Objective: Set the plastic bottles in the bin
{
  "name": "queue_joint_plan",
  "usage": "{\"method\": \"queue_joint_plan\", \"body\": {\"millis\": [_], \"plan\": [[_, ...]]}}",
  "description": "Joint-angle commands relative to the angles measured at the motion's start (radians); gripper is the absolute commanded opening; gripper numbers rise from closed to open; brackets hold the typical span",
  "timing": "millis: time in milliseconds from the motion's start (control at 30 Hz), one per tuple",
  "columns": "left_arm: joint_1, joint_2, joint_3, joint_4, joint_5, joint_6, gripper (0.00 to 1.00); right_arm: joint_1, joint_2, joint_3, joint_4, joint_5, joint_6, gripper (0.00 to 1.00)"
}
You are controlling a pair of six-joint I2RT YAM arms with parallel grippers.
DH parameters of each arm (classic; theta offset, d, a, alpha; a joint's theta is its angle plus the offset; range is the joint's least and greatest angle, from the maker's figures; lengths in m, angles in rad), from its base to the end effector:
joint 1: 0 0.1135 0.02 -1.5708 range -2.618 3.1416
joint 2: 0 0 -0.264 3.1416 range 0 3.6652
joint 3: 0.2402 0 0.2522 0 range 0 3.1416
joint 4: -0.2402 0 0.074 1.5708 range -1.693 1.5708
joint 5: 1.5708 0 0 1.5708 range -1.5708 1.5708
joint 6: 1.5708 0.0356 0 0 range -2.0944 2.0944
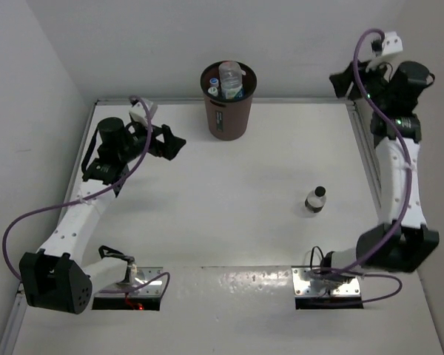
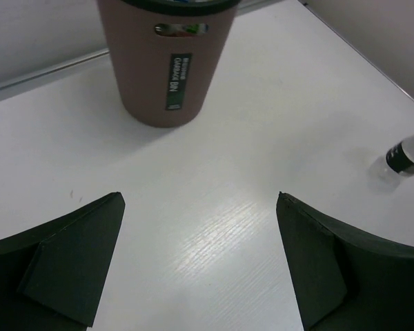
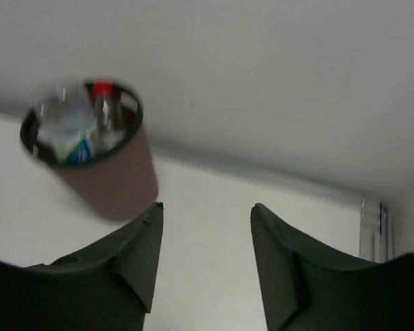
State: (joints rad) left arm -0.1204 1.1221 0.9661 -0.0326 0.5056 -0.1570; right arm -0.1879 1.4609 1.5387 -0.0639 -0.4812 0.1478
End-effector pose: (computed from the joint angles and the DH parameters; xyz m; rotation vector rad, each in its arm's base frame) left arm 0.2561 -0.0484 0.3529 0.3400 1.7471 -0.6444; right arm 0.3333 -0.0466 0.4562 -0.1191 1.5641 0.3425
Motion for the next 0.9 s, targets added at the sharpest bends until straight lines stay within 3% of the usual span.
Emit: {"method": "queue_joint_plan", "body": {"millis": [0, 133, 200, 300, 467, 500, 867], "plan": [[-0.044, -0.009, 0.029, 0.005, 0.017, 0.066, 0.99, -0.016, -0.103, -0.099, -0.558, -0.134, -0.281, 0.56], [-0.065, -0.019, 0.011, 0.005, 0.008, 0.076, 0.99, -0.08, -0.212, -0.196, -0.917, -0.111, -0.448, 0.55], [-0.076, -0.031, 0.0, 0.005, 0.008, 0.076, 0.99, -0.096, -0.241, -0.279, -0.965, -0.119, -0.494, 0.55], [-0.087, -0.051, -0.026, -0.004, -0.002, 0.076, 0.99, -0.093, -0.323, -0.42, -0.938, -0.085, -0.488, 0.55], [-0.107, -0.071, -0.059, -0.004, -0.012, 0.065, 0.99, -0.021, -0.37, -0.596, -0.774, 0.11, -0.452, 0.58], [-0.107, -0.082, -0.06, -0.004, -0.021, 0.065, 0.99, -0.009, -0.361, -0.61, -0.757, 0.14, -0.438, 0.61], [-0.107, -0.1, -0.07, -0.026, -0.041, 0.083, 0.99, 0.065, -0.298, -0.657, -0.66, 0.319, -0.407, 0.61]]}}
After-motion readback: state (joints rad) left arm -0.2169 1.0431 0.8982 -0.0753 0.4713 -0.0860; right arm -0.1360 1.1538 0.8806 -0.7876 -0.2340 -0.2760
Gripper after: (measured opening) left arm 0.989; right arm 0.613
